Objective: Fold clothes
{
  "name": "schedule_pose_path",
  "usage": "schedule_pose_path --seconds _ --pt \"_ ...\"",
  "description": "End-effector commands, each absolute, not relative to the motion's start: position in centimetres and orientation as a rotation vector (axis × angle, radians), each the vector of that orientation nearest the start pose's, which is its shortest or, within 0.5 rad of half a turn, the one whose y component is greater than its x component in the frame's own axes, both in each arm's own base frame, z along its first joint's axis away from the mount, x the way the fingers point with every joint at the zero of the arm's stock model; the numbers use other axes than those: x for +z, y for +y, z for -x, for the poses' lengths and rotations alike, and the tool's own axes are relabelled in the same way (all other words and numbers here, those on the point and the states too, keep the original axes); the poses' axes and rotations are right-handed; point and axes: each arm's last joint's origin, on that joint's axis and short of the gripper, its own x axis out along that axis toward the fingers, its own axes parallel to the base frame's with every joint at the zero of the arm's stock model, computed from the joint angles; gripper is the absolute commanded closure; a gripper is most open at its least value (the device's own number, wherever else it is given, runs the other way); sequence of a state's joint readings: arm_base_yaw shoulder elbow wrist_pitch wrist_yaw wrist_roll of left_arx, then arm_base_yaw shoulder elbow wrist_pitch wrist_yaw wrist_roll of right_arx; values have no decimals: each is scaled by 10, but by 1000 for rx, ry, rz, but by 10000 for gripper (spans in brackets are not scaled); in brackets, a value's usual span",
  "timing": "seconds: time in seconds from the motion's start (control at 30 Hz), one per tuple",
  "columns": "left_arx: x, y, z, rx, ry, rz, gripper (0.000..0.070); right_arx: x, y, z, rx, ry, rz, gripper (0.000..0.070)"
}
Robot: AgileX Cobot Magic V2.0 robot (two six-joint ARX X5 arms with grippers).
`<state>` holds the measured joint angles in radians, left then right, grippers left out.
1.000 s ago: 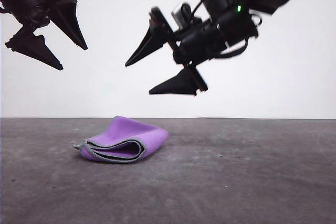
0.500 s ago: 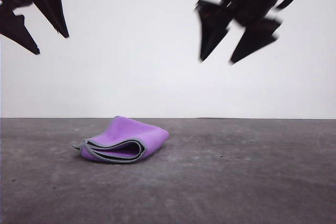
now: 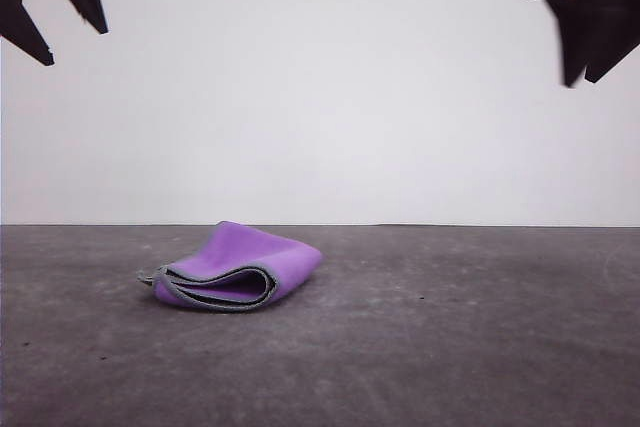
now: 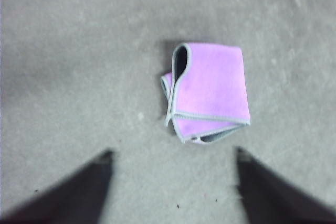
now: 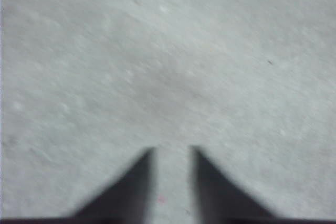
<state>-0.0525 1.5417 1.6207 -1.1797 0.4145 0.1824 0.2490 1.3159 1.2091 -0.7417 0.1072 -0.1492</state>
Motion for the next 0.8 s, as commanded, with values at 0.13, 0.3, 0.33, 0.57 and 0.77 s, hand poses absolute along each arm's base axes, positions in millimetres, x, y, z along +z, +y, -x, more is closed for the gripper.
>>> schedule_pose_path --seconds 0.13,0.3,0.33,0.57,0.77 --pt "364 -27 -297 -527 1037 10 689 327 55 -264 231 791 258 700" --pt "364 -26 -296 -512 1037 -10 689 335 44 -261 248 742 202 700" --pt "363 -26 -296 -503 1039 -15 689 336 42 -259 242 738 194 700" --pt "355 -24 -284 -425 1004 -29 689 345 24 -229 213 663 135 700" --pt "338 -21 -254 -394 885 -7 689 336 16 -193 207 515 93 700"
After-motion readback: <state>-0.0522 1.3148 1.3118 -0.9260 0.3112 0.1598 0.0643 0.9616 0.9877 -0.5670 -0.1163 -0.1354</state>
